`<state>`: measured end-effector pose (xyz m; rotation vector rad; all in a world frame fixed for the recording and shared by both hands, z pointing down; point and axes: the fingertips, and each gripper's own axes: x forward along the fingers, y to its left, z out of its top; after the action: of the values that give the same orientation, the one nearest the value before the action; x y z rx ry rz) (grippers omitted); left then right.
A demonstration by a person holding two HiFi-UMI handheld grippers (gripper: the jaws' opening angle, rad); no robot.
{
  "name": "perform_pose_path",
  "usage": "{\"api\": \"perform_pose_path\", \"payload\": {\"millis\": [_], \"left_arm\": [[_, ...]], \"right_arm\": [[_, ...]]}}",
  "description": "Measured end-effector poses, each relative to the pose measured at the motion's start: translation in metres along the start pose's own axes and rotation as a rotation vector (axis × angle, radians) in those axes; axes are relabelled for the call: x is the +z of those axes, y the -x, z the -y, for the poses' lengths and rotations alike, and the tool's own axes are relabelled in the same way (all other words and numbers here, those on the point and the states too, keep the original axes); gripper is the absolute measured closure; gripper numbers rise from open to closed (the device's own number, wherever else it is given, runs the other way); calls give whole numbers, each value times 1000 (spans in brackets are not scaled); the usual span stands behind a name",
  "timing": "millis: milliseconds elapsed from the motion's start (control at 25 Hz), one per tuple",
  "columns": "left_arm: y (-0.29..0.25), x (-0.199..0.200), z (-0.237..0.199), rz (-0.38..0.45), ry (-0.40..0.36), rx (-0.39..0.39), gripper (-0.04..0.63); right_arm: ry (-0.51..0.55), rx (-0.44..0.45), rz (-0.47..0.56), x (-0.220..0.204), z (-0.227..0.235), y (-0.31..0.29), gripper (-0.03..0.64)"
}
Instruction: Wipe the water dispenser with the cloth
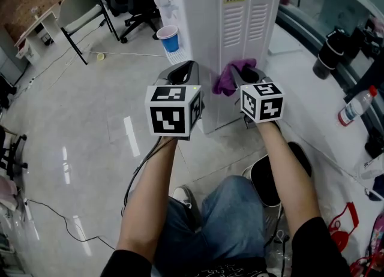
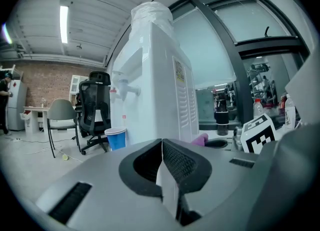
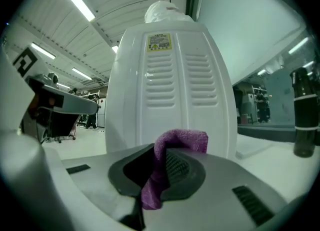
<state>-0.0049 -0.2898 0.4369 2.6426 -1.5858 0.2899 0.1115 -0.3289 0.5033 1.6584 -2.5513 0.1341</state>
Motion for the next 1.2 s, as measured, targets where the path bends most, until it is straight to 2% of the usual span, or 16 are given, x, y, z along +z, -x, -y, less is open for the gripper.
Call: {"api": "perform_pose_path", "payload": {"millis": [600, 880, 1040, 1200], "left_arm": [[-4, -12, 0, -35, -26, 3, 568], [-3, -10, -1, -39, -40, 6, 568], [-2, -8, -1, -34, -34, 9, 568], [-3, -1, -4, -19, 2, 12, 568]], "right_arm": [[-166, -41, -134, -128, 4, -16, 584], [-189, -54, -237, -186, 7, -21, 584], [-178, -53, -235, -185, 8, -17, 584], [-129, -33, -152, -138, 3, -10, 584]]}}
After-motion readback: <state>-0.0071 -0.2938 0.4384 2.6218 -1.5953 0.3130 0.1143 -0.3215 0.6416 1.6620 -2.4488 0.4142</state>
